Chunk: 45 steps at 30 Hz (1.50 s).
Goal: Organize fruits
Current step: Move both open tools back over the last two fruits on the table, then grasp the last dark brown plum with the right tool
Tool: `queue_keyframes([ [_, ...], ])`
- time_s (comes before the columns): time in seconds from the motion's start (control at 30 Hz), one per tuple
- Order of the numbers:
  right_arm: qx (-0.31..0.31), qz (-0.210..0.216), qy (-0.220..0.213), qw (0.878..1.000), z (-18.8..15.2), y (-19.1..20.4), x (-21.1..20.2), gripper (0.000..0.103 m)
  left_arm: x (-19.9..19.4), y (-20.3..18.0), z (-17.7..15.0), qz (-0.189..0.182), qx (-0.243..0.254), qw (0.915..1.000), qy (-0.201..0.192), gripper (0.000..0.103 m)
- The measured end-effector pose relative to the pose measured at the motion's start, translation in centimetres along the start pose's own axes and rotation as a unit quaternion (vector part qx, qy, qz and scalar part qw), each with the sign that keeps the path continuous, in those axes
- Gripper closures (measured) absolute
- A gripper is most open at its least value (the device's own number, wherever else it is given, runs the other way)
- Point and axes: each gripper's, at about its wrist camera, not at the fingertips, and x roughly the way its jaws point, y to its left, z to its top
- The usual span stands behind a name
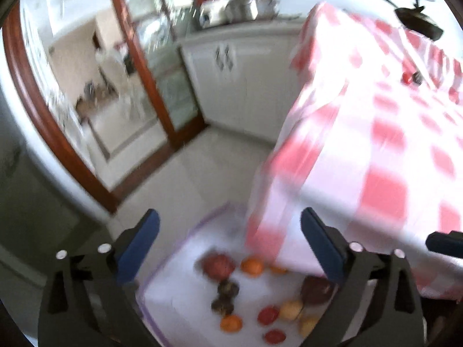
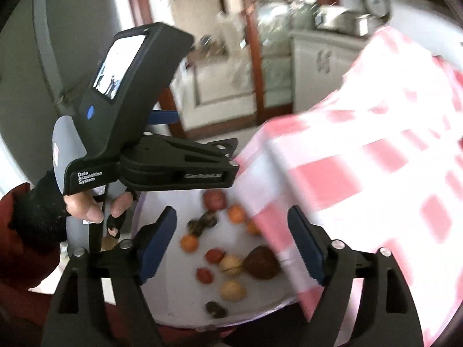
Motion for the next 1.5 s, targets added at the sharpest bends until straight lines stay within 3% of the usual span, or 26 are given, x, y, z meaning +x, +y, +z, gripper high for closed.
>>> queue_keyframes([
  [0.07,0.033,-0.037,-0.03,0.998,0.4,-2.9,-2.5,0.019,-1.0,-2.2,2.6,-0.013,0.014,0.9994,-0.031,0.002],
  [0.2,0.107,-0.104,-0.066,0.987,0.1,-8.6,-6.3,0.016,-1.8,-7.1,6.9,-0.094,0.019,0.9937,-0.057,0.002],
  [0.33,0.183,-0.177,-0.083,0.964,-1.3,-14.9,-9.3,0.016,-0.1,-14.1,10.5,-0.201,0.014,0.9779,-0.053,0.002],
  [0.4,0.223,-0.207,-0.086,0.949,-2.0,-17.7,-10.2,0.016,1.9,-18.1,12.0,-0.235,0.018,0.9709,-0.041,0.002],
  [0.53,0.279,-0.252,-0.09,0.922,-3.1,-23.2,-11.9,0.016,4.8,-24.2,14.8,-0.283,0.011,0.9589,-0.02,0.002],
  [0.73,0.337,-0.299,-0.081,0.889,-3.9,-30.1,-13.1,0.016,8.4,-31.5,18.3,-0.321,0.013,0.9469,-0.009,0.002],
  [0.8,0.349,-0.308,-0.082,0.881,-3.9,-31.6,-13.3,0.016,9.1,-32.6,19.2,-0.33,0.004,0.944,-0.003,0.002],
  [0.9,0.373,-0.323,-0.082,0.866,-3.9,-34.6,-13.0,0.016,11.0,-33.6,20.2,-0.361,-0.04,0.9314,0.019,0.002],
  [0.97,0.381,-0.329,-0.082,0.86,-3.8,-36.0,-13.0,0.016,12.8,-33.7,20.2,-0.389,-0.085,0.9164,0.041,0.002],
  [1.07,0.383,-0.342,-0.076,0.855,-3.3,-37.9,-12.3,0.016,14.7,-33.3,20.1,-0.405,-0.132,0.9005,0.086,0.002],
  [1.17,0.385,-0.348,-0.071,0.852,-2.7,-40.3,-10.9,0.016,15.4,-32.1,19.7,-0.436,-0.165,0.8806,0.085,0.002],
  [1.37,0.401,-0.344,-0.061,0.847,-0.9,-45.7,-7.1,0.016,15.4,-32.0,19.6,-0.451,-0.17,0.8725,0.077,0.002],
  [1.5,0.409,-0.338,-0.058,0.846,1.3,-49.4,-4.6,0.016,15.5,-32.0,19.6,-0.452,-0.169,0.8723,0.076,0.002],
])
